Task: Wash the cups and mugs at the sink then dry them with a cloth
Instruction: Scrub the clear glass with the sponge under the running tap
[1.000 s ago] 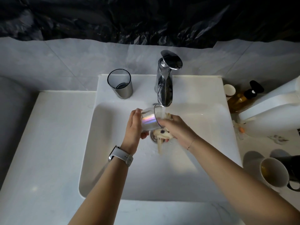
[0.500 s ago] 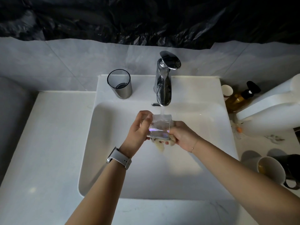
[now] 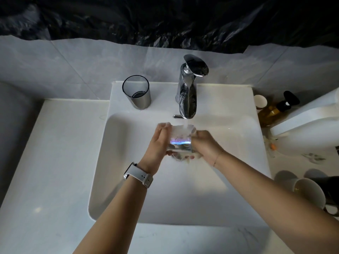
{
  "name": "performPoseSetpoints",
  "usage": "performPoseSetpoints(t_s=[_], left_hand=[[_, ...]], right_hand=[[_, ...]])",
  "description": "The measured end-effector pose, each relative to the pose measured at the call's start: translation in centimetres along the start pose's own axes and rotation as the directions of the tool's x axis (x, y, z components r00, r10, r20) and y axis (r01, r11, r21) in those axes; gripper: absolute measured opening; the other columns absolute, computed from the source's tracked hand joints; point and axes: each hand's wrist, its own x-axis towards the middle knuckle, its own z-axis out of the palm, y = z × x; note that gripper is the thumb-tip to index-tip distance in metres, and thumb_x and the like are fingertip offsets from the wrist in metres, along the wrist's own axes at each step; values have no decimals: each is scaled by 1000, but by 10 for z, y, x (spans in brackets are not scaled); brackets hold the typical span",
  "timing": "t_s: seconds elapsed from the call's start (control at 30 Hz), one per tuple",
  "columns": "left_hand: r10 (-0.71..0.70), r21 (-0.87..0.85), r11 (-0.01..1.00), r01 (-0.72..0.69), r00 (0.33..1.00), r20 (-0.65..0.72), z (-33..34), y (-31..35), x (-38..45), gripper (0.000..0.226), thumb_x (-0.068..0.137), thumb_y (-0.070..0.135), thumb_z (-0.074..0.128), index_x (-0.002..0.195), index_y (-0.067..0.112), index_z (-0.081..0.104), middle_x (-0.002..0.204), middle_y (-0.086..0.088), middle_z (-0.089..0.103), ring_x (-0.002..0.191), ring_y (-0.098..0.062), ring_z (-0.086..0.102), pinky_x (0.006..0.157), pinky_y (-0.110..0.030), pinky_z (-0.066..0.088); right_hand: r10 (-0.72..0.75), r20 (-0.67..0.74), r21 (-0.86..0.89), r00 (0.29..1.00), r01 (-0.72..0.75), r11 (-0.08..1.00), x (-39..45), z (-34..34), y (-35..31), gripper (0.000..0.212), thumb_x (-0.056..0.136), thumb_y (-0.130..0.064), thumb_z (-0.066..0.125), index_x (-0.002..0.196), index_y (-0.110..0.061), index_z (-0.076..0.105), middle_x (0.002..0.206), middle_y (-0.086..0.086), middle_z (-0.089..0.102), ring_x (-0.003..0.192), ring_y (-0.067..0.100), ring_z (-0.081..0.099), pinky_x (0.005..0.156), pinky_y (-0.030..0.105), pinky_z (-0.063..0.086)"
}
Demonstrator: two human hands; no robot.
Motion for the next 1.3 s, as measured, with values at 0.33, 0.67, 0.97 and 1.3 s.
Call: performPoseSetpoints(t_s=[0.33, 0.67, 0.97, 1.3], left_hand=[[81, 95, 993, -75, 995, -59, -2, 9, 3, 23, 103, 37, 38, 99, 16, 47, 85, 1, 46, 66, -18, 47, 50, -25, 38], [-281, 102, 959, 266, 942, 186, -13, 24, 0, 49, 100, 57, 34, 104, 17, 64, 73, 0, 64, 57, -13, 52, 64, -26, 47], [40, 119, 992, -41, 999, 9, -1, 16, -8, 41, 104, 46, 32, 110, 10, 49, 78, -4, 52, 52, -7, 51, 46, -21, 38], [174, 90, 982, -167, 982, -79, -8, 10, -5, 23, 105, 36, 37, 103, 16, 46, 79, 2, 49, 58, -9, 46, 48, -17, 37]], right_hand=[[-5, -93, -109, 996, -5, 994, 22, 5, -3, 17, 85, 4, 47, 91, 15, 58, 77, 28, 61, 61, 22, 54, 46, 23, 42], [-671, 162, -600, 724, 612, 515, 7, -16, -24, 45, 68, 10, 60, 58, -34, 58, 74, 10, 68, 63, 22, 62, 62, 29, 49], [267, 355, 128, 896, -330, 935, -18, -1, -9, 16, 98, -19, 46, 88, -20, 59, 82, 1, 65, 49, 5, 53, 33, 13, 31], [306, 492, 166, 815, -433, 886, -12, 4, -21, 21, 98, -12, 40, 85, -10, 57, 65, 6, 54, 37, 9, 42, 27, 14, 26]])
